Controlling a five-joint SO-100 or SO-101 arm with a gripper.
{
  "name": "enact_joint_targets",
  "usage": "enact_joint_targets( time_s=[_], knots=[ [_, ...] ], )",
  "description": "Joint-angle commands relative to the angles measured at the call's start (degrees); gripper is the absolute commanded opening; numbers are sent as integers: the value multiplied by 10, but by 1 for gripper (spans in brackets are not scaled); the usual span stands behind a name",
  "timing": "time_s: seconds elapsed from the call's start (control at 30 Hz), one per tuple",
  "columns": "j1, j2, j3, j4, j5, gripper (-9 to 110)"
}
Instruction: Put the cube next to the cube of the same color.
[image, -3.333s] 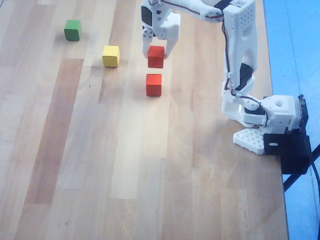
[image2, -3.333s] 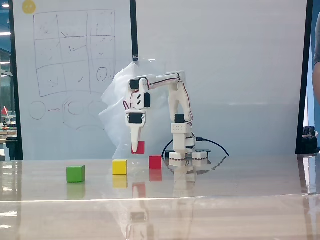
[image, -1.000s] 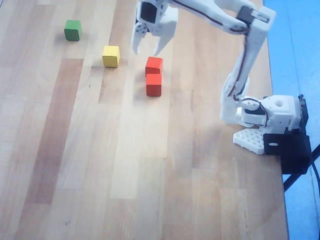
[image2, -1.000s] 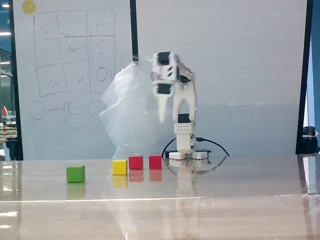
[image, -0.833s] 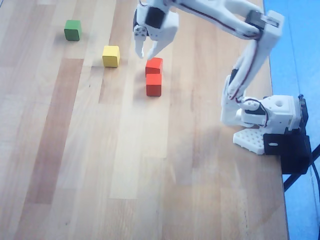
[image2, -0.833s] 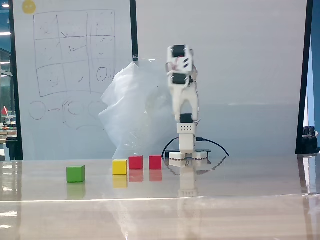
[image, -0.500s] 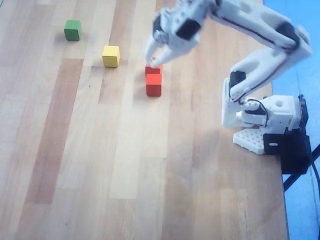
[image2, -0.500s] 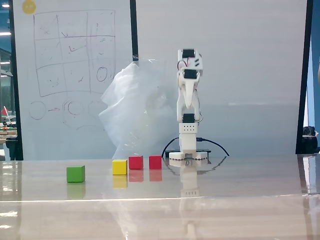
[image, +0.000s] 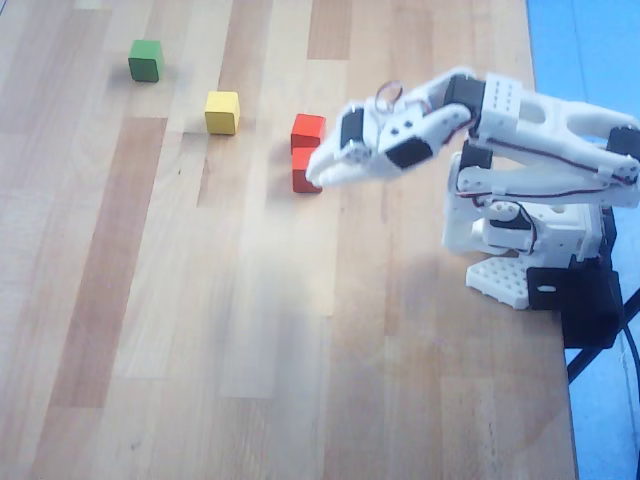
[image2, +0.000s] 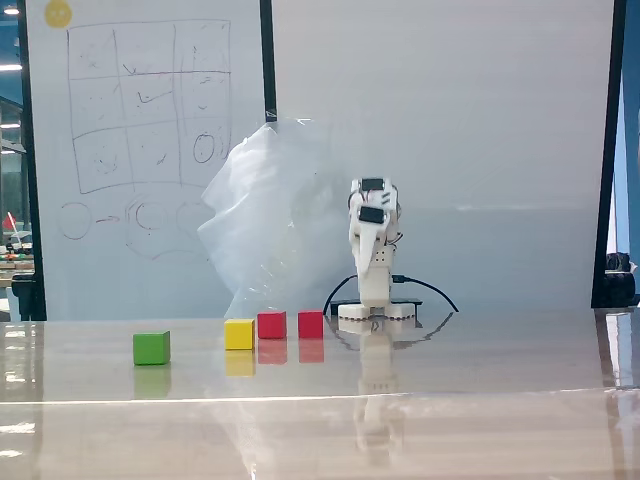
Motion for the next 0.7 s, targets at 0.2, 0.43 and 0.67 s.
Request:
enact_joint_targets(
  time_s=[0.2,0.43,0.67],
  knots=[
    [5,138,97,44,-3,0],
    [-39,189,92,123,-10,0],
    [-28,190,92,124,-3,0]
  ],
)
